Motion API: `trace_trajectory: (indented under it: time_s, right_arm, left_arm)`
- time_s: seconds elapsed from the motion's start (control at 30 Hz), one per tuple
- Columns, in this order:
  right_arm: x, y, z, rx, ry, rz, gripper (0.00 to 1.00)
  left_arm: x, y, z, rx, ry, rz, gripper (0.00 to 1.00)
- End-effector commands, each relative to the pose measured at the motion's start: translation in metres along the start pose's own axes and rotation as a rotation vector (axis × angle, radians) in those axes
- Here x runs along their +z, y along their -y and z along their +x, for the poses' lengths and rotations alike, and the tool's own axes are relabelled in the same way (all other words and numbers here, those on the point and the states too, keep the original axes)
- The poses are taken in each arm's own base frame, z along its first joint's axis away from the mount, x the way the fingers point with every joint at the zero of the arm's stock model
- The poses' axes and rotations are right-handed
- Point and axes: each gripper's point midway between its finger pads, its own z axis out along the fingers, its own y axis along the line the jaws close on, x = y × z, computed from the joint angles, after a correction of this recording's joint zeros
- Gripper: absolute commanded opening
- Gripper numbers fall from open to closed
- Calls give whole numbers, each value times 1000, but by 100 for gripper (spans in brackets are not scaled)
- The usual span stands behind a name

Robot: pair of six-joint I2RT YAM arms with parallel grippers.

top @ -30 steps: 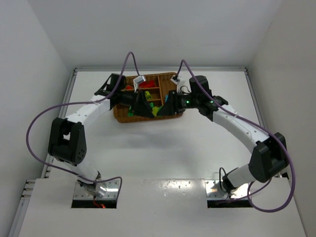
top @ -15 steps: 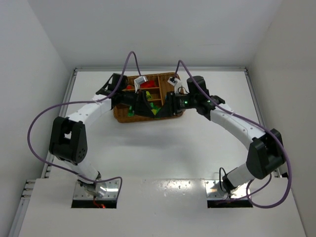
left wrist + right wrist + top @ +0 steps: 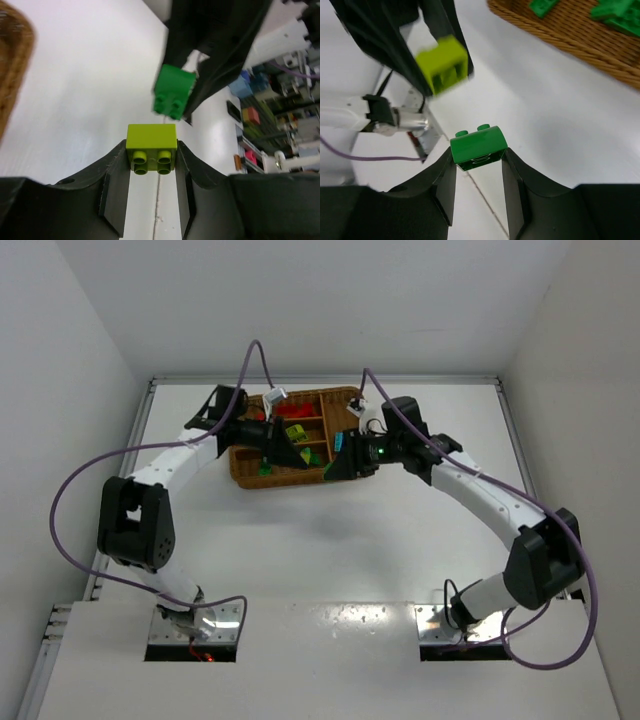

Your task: Sort the legos into containers by color

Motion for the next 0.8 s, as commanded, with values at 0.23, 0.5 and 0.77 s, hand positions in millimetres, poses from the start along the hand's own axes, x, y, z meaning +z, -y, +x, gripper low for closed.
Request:
trace_trajectory:
  time_s: [0.23, 0.5, 0.77]
  right_arm:
    - [-35, 66, -1, 61, 116, 453, 5]
    - [-53, 87, -21, 78, 220, 622, 5]
    - [-48, 91, -23, 73, 207, 627, 5]
  left_arm:
    - [-64, -94, -61, -213, 282, -633, 0]
    - [-122, -162, -67, -326, 340, -1236, 0]
    - [-128, -217, -72, -342, 325, -1408, 0]
